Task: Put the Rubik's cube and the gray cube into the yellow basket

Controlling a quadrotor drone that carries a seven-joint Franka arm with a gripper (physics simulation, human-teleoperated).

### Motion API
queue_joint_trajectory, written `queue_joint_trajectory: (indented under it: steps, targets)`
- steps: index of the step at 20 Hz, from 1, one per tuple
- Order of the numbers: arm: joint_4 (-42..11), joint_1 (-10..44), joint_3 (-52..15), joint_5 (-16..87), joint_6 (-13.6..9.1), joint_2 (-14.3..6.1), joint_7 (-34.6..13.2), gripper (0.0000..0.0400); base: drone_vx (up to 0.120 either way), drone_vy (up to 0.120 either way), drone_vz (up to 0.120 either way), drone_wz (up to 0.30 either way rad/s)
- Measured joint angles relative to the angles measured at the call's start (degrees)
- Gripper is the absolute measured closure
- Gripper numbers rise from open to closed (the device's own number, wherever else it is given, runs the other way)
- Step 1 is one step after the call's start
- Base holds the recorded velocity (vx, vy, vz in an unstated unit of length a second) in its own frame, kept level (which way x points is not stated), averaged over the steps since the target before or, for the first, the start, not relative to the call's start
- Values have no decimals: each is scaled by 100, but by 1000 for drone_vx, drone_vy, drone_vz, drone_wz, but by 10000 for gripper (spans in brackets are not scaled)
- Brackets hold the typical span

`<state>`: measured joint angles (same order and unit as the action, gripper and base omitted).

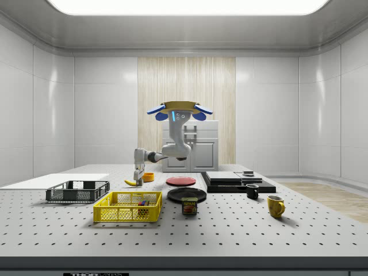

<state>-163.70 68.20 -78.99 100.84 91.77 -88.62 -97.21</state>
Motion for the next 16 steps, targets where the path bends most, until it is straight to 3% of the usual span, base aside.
queue_joint_trajectory:
  steps: [6, 14, 16]
  targets:
    - [-29, -12, -215, -211, -45, -19, -6, 150, 120, 0, 73, 0]
    - [-36, -10, -290, -294, -27, -60, -11, 150, 0, 115, 0, 0]
    - [-36, -8, -296, -303, -19, -70, -12, 150, 0, 120, 120, 0]
